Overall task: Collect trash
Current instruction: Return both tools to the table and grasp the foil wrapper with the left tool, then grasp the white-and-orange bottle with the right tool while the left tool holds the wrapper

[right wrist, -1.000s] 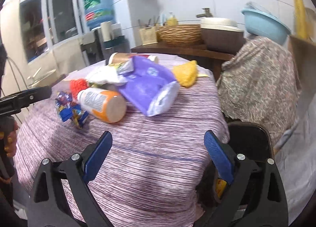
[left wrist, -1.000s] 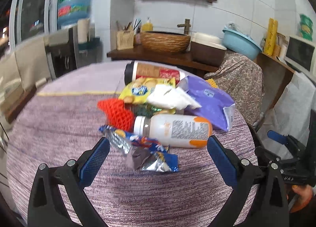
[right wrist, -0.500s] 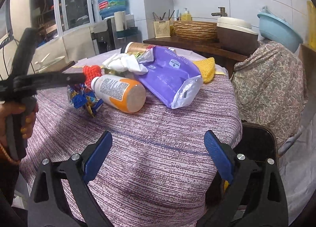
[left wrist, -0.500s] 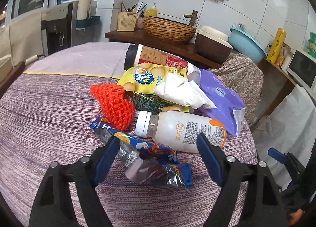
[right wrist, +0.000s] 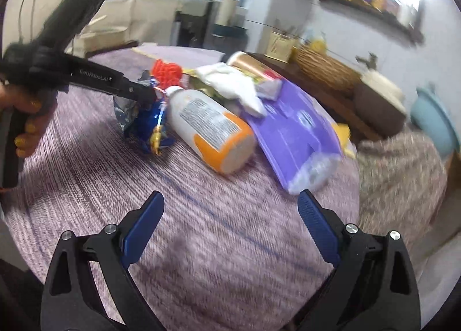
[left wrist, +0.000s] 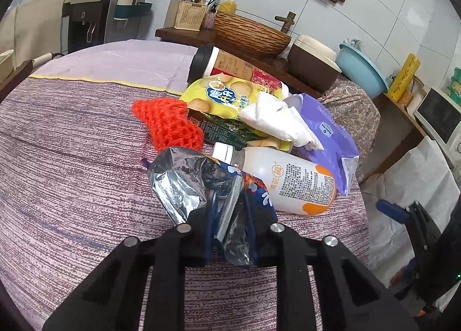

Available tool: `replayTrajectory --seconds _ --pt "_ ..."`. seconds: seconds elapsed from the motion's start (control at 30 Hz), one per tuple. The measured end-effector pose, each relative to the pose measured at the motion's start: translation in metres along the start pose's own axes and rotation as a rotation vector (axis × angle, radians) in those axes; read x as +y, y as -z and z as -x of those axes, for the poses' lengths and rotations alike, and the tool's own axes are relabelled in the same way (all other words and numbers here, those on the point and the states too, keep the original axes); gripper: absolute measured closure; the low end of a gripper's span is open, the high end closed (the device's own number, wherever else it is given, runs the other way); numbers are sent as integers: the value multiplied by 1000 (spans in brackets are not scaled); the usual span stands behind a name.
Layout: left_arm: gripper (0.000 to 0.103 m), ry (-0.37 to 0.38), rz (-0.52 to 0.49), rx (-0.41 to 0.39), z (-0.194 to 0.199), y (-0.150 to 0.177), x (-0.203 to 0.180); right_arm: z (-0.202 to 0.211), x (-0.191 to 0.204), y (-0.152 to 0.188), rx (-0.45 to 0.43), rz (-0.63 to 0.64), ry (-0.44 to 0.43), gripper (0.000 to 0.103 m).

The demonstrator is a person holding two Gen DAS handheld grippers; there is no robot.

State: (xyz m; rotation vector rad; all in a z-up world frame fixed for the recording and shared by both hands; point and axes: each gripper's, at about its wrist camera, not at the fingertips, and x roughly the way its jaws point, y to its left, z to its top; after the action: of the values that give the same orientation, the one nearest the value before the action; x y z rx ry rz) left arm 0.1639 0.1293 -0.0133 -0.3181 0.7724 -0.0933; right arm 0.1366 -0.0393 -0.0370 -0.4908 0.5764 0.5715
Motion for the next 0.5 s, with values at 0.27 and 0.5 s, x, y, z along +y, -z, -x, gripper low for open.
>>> replayTrajectory --seconds 0.27,0.5 --pt "90 3 -23 -31 24 3 4 -32 17 -33 20 207 2 10" --pt "90 -6 -5 -64 44 5 16 -57 26 -54 42 315 27 11"
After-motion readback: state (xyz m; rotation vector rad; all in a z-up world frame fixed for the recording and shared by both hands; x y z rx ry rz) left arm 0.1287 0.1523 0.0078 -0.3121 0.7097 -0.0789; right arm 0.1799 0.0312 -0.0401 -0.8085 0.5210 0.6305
